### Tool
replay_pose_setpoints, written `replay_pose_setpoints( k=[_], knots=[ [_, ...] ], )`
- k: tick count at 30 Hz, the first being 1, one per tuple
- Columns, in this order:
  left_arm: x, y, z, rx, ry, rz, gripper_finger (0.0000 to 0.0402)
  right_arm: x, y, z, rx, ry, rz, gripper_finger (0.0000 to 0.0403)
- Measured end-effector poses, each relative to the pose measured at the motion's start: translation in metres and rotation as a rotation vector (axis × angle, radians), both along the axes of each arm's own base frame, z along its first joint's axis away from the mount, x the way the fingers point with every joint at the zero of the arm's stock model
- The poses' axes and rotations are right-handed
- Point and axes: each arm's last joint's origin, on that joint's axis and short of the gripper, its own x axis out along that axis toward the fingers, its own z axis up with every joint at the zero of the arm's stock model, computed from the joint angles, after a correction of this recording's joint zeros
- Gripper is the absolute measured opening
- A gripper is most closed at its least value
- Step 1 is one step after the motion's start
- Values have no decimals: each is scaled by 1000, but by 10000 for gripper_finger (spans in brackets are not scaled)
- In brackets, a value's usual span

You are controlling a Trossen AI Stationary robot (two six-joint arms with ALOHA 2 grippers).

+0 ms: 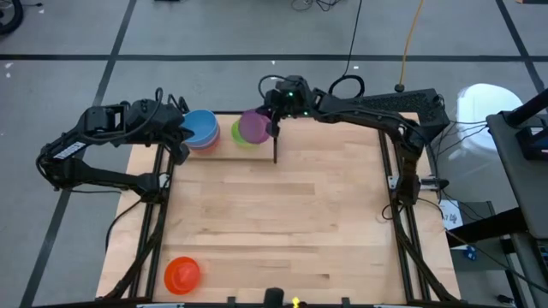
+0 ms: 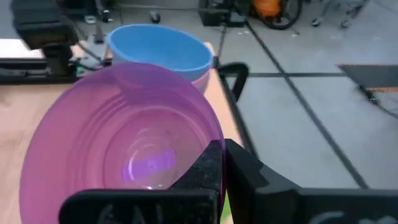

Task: Place and stack bowls onto a shelf
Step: Stack the transparent violet bowl on top of the transparent green bowl on the shelf

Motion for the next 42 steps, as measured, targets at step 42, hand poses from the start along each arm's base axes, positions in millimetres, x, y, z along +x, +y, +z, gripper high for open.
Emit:
replay_pose_setpoints(
  k=[42],
  knots=[
    [3, 2, 3, -7, -67, 57, 26, 24, -53, -62, -120, 5, -5, 0]
  ],
)
